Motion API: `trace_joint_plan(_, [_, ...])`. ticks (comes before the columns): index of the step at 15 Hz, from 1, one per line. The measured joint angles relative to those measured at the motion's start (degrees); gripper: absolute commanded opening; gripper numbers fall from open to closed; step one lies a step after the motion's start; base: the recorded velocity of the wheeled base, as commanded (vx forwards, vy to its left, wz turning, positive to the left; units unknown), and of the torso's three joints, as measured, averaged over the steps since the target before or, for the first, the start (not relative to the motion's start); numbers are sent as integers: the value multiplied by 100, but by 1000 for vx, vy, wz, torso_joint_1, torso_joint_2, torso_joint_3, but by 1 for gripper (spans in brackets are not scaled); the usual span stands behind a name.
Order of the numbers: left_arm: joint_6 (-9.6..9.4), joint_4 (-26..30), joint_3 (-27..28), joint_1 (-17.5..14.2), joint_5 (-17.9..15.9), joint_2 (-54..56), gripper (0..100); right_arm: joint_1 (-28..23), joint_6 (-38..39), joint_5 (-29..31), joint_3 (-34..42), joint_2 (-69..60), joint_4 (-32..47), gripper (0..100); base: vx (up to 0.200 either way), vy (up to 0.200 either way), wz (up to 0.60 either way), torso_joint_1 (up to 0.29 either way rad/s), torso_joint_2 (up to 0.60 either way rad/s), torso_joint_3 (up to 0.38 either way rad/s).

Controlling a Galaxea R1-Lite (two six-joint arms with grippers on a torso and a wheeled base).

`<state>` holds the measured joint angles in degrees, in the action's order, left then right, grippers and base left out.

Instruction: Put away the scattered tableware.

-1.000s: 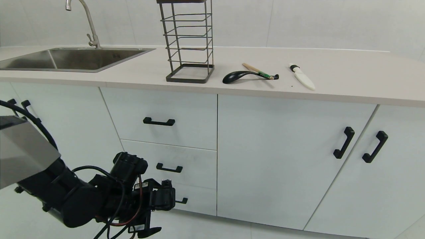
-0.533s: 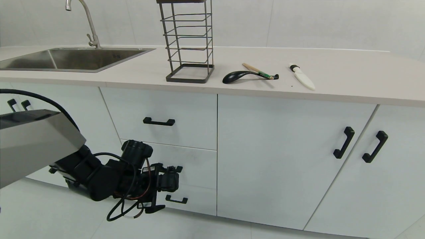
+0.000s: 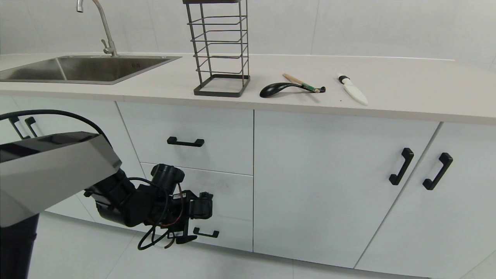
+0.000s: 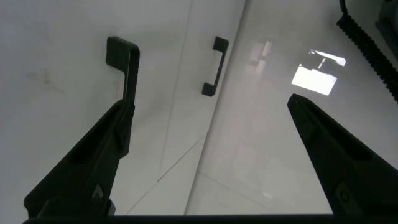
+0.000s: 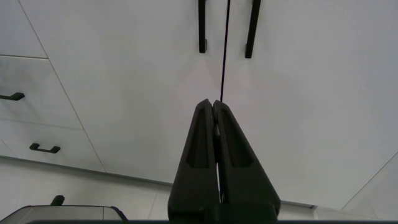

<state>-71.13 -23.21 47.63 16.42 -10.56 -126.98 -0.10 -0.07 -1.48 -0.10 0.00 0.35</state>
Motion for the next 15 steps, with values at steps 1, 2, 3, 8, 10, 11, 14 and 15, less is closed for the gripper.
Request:
trace_joint_plan(1, [-11, -77, 7, -60, 0, -41, 100, 0, 0, 2, 0, 0, -2, 0, 0, 0, 0, 0, 0, 0])
trace_joint_plan(2, [-13, -106, 7, -90, 2, -72, 100, 0, 0, 2, 0, 0, 0, 0, 0, 0, 0, 0, 0, 0])
trace_joint_plan(3, [-15, -144, 16, -99, 0, -102, 100, 0, 0, 0, 0, 0, -2, 0, 0, 0, 0, 0, 0, 0])
trace_joint_plan(8, [-9, -495, 160, -113, 2, -315, 100, 0, 0, 0, 0, 0, 0, 0, 0, 0, 0, 0, 0, 0])
trace_joint_plan(10, [-6, -503, 184, -135, 0, -397, 100, 0, 0, 0, 0, 0, -2, 0, 0, 0, 0, 0, 0, 0])
trace_joint_plan(11, [-6, -506, 218, -140, 2, -447, 100, 0, 0, 2, 0, 0, -2, 0, 0, 0, 0, 0, 0, 0])
trace_joint_plan(14, [2, -514, 378, -140, 0, -601, 100, 0, 0, 0, 0, 0, 0, 0, 0, 0, 0, 0, 0, 0])
trace_joint_plan(15, [7, -522, 438, -140, 2, -651, 100, 0, 0, 2, 0, 0, 0, 0, 0, 0, 0, 0, 0, 0])
